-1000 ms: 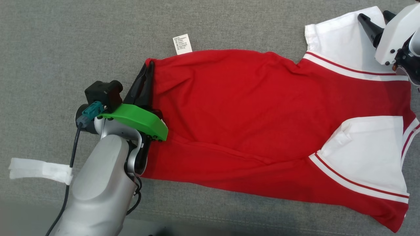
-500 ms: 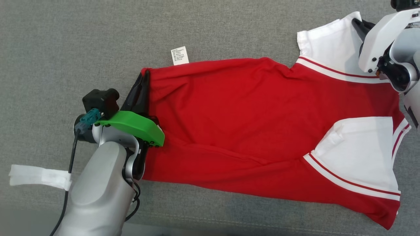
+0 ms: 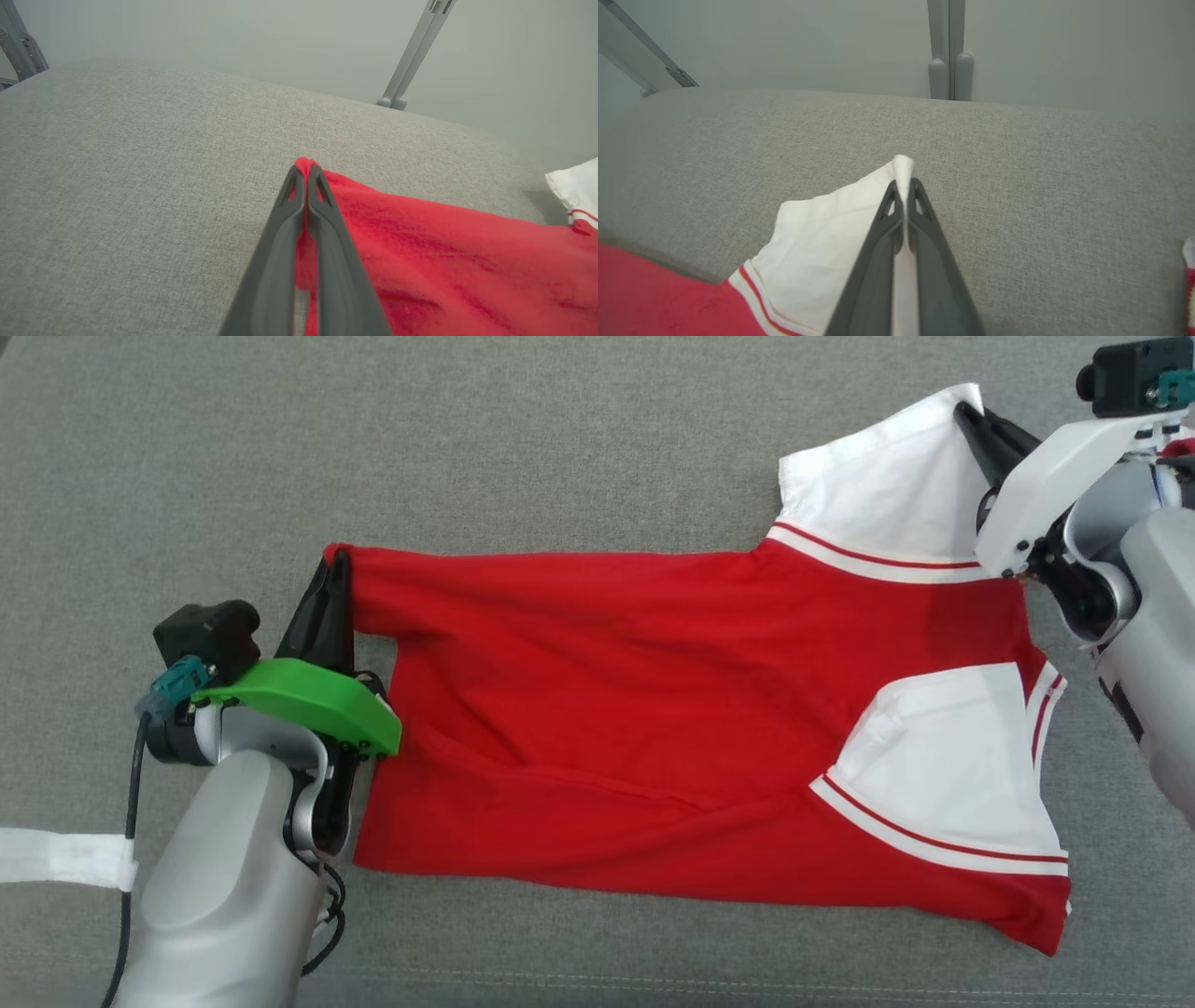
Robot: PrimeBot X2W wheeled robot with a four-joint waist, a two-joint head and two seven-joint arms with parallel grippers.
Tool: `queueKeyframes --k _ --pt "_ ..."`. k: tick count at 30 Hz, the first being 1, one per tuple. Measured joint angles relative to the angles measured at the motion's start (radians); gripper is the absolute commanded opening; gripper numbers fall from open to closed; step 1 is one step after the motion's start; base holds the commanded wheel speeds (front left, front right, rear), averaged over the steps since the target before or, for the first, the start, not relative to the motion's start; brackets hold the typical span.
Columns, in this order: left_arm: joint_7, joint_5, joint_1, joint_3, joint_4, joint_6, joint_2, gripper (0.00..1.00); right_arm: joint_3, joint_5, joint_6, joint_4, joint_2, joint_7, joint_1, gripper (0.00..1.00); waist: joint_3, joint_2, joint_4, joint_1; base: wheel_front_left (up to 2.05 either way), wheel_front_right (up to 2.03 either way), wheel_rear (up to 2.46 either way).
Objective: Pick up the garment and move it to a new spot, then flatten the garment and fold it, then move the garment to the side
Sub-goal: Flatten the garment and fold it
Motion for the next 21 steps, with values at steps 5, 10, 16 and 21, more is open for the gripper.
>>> queueKeyframes --k 5,10,16,21 --pt "0.000 0.000 0.081 -0.004 0.006 -0.010 0.017 0.00 -0.004 0.051 0.000 -0.040 0.016 -0.070 0.098 0.00 -0.053 0.0000 -0.026 0.0000 0.00 0.00 0.00" --pt "0.000 -0.001 0.162 -0.006 -0.012 -0.015 0.032 0.00 -0.008 0.093 0.000 -0.087 0.018 -0.138 0.216 0.00 -0.105 0.0000 -0.052 0.0000 0.00 0.00 0.00" --pt "0.000 -0.002 0.218 0.007 -0.085 -0.021 0.044 0.00 0.010 0.120 0.000 -0.178 0.021 -0.215 0.326 0.00 -0.162 0.0000 -0.081 0.0000 0.00 0.00 0.00" --pt "-0.001 -0.009 0.294 0.023 -0.140 -0.011 0.053 0.00 0.026 0.126 0.000 -0.227 0.007 -0.257 0.419 0.00 -0.200 0.0000 -0.102 0.0000 0.00 0.00 0.00"
